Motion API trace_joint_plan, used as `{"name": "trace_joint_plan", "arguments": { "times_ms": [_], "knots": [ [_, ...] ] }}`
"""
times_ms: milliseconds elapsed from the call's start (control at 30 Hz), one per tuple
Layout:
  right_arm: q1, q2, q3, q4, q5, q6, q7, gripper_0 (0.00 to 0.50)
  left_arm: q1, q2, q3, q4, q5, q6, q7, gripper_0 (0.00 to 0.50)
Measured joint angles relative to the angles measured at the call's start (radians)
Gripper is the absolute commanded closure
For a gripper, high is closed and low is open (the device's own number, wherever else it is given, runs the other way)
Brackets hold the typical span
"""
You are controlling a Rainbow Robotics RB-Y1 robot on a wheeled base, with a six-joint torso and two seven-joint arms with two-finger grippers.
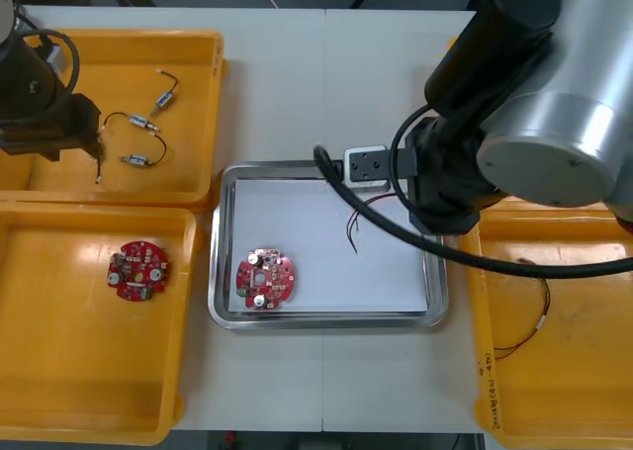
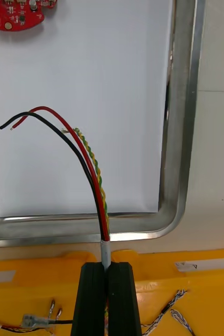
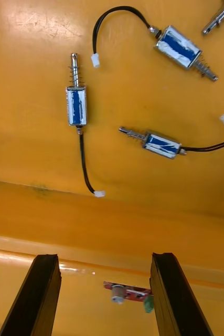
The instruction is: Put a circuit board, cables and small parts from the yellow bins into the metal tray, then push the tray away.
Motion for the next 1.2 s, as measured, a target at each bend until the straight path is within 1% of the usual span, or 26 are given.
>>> {"name": "trace_joint_plan", "arguments": {
  "times_ms": [100,267,567,867,1000,1200],
  "knots": [
    [-0.001,0.020,0.043,0.019,0.021,0.000,0.000,0.500,-0.016,0.000,0.000,0.051,-0.014,-0.022,-0.060,0.000],
    [-0.002,0.037,0.107,0.065,0.030,0.000,0.011,0.500,-0.025,0.000,0.000,0.115,-0.035,-0.098,-0.063,0.000],
    [-0.002,0.057,0.170,0.166,0.035,-0.003,0.023,0.500,-0.052,0.000,0.000,0.233,-0.042,-0.197,-0.063,0.000],
    [-0.001,0.077,0.210,0.250,0.054,-0.098,0.022,0.500,-0.082,0.000,-0.002,0.351,-0.042,-0.311,-0.063,0.000],
    [0.002,0.092,0.214,0.252,0.090,-0.113,0.022,0.500,-0.083,0.000,-0.010,0.383,-0.042,-0.360,-0.063,0.000],
    [0.021,0.131,0.235,0.252,0.160,-0.125,0.019,0.500,-0.084,0.000,-0.045,0.414,-0.041,-0.412,-0.063,0.000]
  ]
}}
